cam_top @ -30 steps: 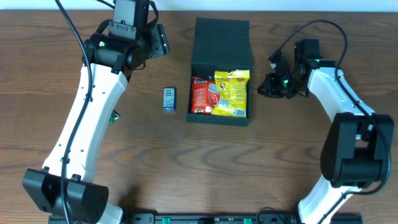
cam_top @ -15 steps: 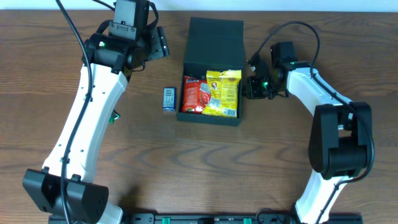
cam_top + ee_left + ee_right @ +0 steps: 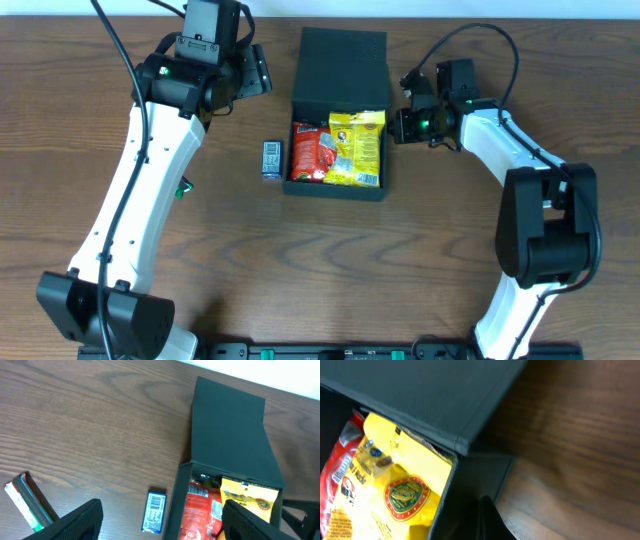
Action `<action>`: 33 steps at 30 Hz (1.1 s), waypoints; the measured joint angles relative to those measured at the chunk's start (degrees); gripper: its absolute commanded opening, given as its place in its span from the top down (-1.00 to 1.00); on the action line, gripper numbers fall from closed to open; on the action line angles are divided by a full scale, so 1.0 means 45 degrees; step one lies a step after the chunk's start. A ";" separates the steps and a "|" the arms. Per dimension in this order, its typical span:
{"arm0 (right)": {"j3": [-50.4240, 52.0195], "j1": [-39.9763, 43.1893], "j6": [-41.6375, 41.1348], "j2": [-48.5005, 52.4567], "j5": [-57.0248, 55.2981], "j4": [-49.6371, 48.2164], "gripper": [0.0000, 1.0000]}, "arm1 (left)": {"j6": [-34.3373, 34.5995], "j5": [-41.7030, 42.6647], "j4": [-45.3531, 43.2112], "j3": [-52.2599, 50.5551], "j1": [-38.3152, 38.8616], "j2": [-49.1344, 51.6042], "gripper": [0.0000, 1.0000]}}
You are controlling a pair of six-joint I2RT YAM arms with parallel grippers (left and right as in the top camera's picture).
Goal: Pack container
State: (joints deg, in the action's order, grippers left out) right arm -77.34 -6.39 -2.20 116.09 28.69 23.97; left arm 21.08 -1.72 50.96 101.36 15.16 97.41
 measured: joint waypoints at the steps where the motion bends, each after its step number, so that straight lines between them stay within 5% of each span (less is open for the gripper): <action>1: 0.0000 -0.0005 -0.0029 0.0000 0.0000 -0.0078 0.98 | -0.0034 0.0000 0.0010 0.0000 0.0000 0.0000 -0.54; 17: -0.0437 -0.0039 -0.0427 0.0034 -0.0039 0.0869 0.94 | -0.0996 -0.0602 0.1219 -0.0233 0.0000 0.0000 -0.47; 23: -0.2356 0.1117 -0.0578 0.0034 -0.0049 0.2477 -0.13 | -0.1355 -0.0801 0.0597 -0.2613 0.0000 0.0000 -0.57; 33: -0.3876 0.1909 -0.0631 0.0034 -0.0092 0.3157 -0.37 | -0.1953 0.0685 -0.2861 -0.6518 0.0000 0.0049 -0.75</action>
State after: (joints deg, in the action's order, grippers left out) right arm -94.78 2.20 -5.04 116.25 28.27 38.17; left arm 12.29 1.37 38.09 72.03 15.16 97.62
